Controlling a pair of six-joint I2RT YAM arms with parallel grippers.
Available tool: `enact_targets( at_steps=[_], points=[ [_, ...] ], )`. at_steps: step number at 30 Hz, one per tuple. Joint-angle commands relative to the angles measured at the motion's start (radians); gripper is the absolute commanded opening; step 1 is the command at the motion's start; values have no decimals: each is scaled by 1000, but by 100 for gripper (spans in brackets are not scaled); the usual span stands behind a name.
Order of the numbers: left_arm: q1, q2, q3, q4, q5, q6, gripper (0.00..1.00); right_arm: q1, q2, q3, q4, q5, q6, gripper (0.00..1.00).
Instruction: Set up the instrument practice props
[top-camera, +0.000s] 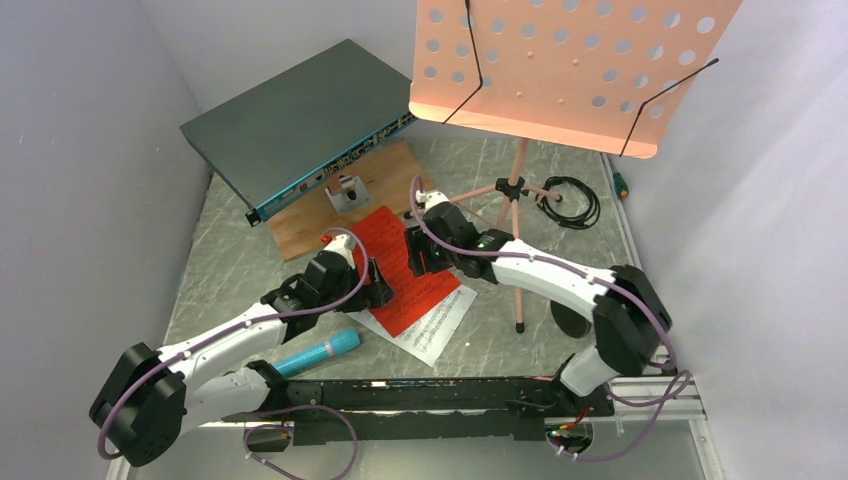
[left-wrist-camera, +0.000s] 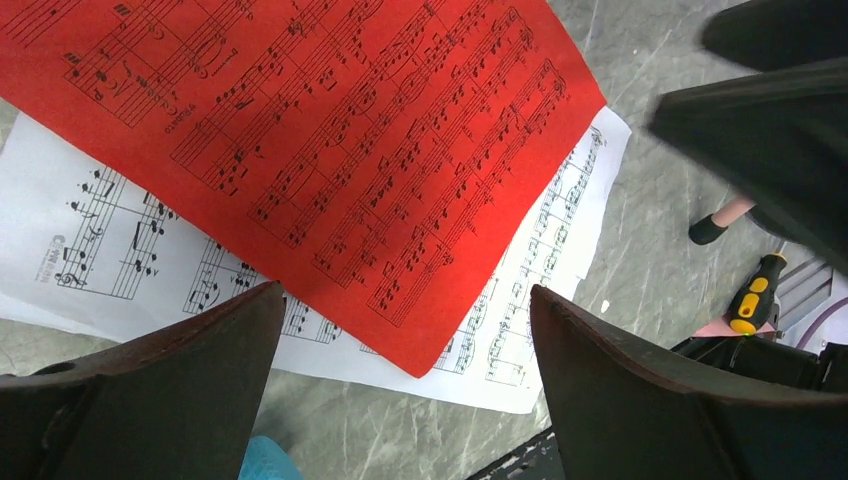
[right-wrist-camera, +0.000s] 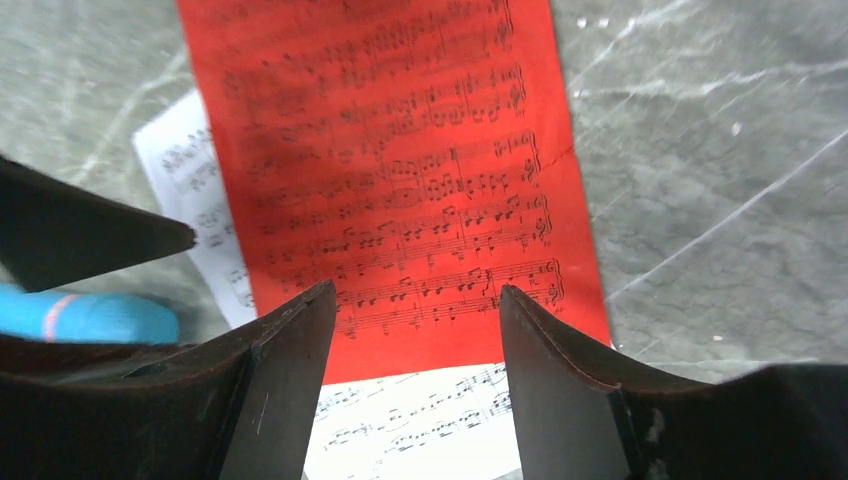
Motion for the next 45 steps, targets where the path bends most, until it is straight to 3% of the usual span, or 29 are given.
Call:
enact_targets(
  at_steps=[1,6,13,19,35,39,45],
  points=[
    [0,-2,-22,96,-21,-12,98,1,73,70,12,23,56,65],
    [0,50,-37,172,2,-14,99,-11,173,120,8,38,44,67],
    [0,117,-27,188,34,-17,99,-51,280,151,76,-19,31,74],
    [0,203,10,160,61,-25,99,-64,395,241,48,19,-26,80],
    [0,190,-10,164,62,-40,99,-119,498,245,141,-65,-71,87],
    [0,186,-12,164,64,-38,99,-119,489,218,203,-144,-69,87],
    [0,195,-7,166,68,-32,99,-119,466,197,264,-236,-29,78]
  ],
)
